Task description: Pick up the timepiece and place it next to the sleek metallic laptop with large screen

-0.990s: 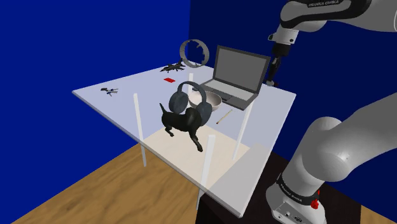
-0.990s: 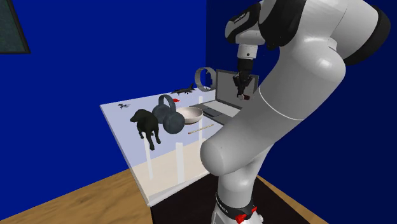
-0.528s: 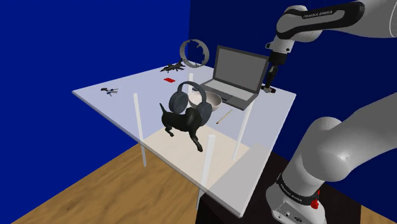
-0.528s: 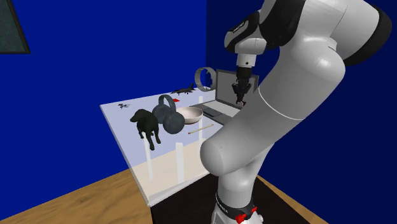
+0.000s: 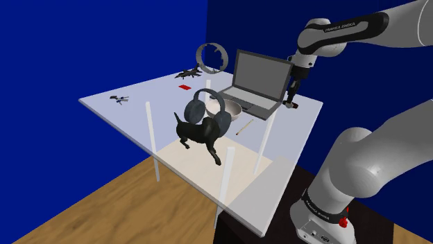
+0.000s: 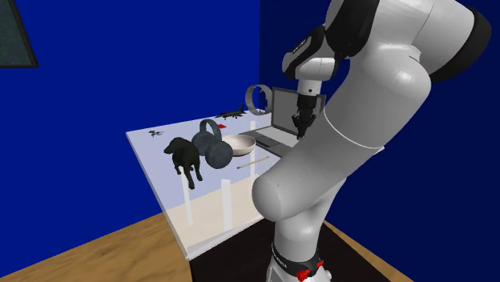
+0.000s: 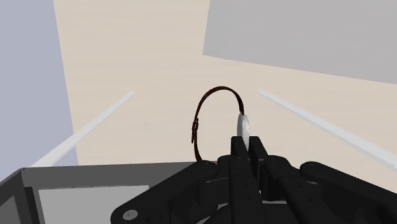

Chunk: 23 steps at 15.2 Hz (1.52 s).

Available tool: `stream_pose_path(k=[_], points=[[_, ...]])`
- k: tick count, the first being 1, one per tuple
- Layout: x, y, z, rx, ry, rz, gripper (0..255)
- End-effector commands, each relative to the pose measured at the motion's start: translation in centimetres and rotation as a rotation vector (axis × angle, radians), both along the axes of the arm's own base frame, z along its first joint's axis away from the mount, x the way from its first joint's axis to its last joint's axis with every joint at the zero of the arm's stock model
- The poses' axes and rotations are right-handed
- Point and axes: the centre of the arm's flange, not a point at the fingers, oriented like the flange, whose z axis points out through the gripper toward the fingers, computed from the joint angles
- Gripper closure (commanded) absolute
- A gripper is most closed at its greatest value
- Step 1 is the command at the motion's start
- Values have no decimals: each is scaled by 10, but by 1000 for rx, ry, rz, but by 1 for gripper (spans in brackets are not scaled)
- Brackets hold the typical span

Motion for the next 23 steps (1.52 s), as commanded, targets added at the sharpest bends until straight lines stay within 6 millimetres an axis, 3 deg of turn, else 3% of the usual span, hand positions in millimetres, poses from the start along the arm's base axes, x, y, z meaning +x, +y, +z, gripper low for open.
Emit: stream_pose_path(k=[1, 17, 23], points=[[1, 1, -12, 0, 0, 0, 255], [1, 1, -97, 0, 0, 0, 255], [1, 1, -98, 0, 0, 0, 255]])
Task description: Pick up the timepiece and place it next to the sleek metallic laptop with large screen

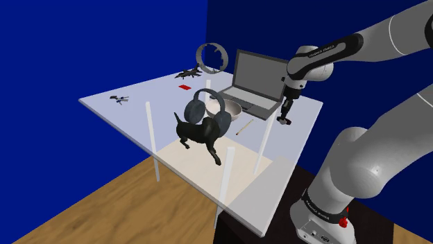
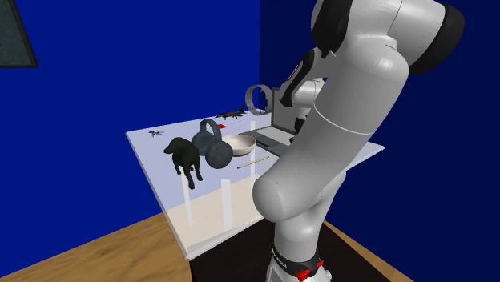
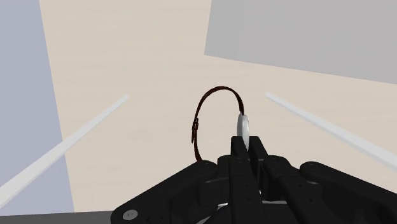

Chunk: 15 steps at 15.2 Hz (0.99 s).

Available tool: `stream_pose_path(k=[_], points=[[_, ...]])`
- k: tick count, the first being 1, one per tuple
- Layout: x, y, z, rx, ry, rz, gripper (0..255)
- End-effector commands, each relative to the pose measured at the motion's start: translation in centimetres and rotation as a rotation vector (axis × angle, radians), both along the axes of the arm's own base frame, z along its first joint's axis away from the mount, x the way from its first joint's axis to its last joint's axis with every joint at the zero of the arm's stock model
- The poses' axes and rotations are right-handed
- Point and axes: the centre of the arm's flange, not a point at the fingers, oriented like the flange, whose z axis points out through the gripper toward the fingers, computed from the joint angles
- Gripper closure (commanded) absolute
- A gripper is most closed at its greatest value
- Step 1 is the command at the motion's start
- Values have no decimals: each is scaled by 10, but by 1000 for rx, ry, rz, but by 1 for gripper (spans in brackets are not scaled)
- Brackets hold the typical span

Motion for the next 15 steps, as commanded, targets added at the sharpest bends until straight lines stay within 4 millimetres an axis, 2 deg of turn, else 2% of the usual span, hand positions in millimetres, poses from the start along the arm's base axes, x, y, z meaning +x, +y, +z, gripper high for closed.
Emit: stream_pose_path(k=[1, 2, 3, 8, 12, 15], points=[[0, 0, 0, 0, 0, 0, 255], [0, 0, 0, 0, 0, 0, 255], [0, 0, 0, 0, 0, 0, 0], [0, 0, 0, 0, 0, 0, 0], [1, -5, 50, 0, 0, 0, 0], [1, -5, 50, 0, 0, 0, 0]])
